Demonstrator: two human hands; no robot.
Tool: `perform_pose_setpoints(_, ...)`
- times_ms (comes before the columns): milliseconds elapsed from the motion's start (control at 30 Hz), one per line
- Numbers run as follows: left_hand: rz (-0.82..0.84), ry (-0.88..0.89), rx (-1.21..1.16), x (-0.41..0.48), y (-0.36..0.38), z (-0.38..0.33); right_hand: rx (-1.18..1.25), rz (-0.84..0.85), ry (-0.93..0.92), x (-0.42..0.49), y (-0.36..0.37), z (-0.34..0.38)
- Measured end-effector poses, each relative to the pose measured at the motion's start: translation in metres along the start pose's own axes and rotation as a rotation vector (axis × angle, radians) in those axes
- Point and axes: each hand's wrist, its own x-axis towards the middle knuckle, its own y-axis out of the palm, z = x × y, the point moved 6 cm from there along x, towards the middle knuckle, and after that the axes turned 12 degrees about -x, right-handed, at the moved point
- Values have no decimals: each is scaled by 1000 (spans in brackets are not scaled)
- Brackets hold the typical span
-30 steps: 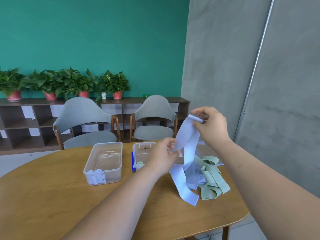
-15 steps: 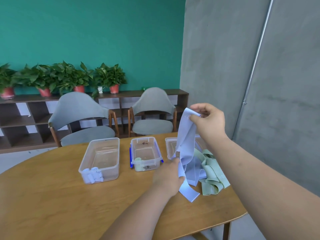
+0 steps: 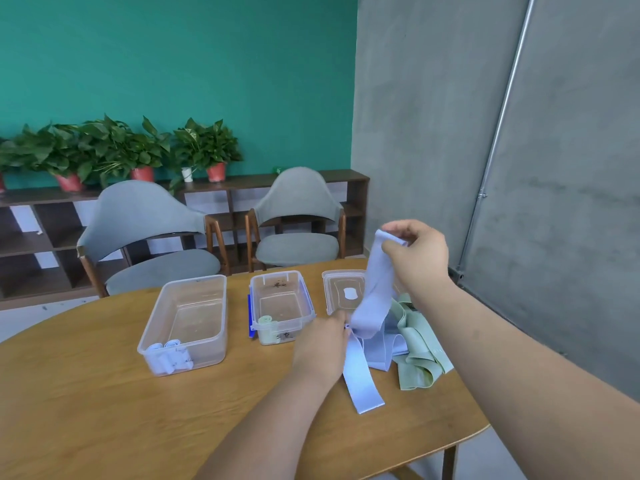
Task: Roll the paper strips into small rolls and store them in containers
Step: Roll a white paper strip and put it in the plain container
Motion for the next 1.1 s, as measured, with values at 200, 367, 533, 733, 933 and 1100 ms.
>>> perform_pose_setpoints(200, -114, 75, -320, 11, -40, 5, -304, 15, 53, 11, -5, -45)
perform_pose_setpoints(367, -268, 115, -471, 11, -72, 1, -343, 40, 90, 9, -5, -57)
perform_pose_setpoints(533, -404, 58, -748, 12, -83, 4, -673, 280, -27, 5, 10, -55)
perform_pose_setpoints(733, -404, -19, -937, 14, -91, -1, -863, 400, -23, -12, 14, -61)
perform_pose_setpoints(933, -238, -61, -897, 12, -72, 0, -369, 260, -101, -11, 14, -36)
perform_pose_setpoints(1100, -8, -168, -767, 12, -40, 6, -321, 170, -142, -2, 3, -16)
